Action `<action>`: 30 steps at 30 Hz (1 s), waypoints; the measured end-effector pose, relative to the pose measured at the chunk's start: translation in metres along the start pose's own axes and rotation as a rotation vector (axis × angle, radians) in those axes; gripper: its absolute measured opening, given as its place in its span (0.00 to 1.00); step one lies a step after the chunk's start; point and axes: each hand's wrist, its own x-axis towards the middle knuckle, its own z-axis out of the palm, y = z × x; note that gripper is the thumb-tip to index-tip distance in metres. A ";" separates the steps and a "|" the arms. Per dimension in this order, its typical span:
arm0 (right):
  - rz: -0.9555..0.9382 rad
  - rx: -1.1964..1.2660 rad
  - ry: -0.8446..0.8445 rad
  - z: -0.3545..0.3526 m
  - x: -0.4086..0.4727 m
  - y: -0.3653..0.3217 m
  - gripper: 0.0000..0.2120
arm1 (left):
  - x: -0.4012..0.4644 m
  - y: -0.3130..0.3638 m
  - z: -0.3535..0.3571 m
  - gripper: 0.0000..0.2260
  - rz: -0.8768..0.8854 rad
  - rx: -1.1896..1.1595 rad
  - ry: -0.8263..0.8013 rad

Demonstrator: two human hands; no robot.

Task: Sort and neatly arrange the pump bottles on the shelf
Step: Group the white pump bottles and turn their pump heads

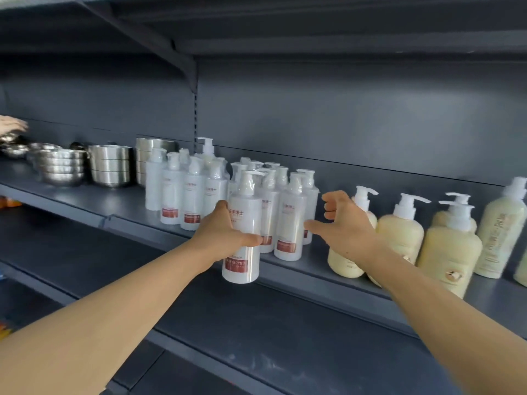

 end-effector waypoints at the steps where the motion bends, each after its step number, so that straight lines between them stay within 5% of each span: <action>1: -0.012 0.013 -0.009 0.005 0.005 -0.002 0.30 | 0.003 -0.002 -0.002 0.29 -0.005 0.009 0.010; 17: -0.255 0.139 0.083 0.050 0.065 -0.060 0.23 | 0.053 -0.029 -0.056 0.27 -0.027 0.013 0.172; 30: -0.191 0.042 0.070 0.161 0.094 -0.132 0.23 | 0.123 -0.099 -0.174 0.26 0.036 0.004 0.164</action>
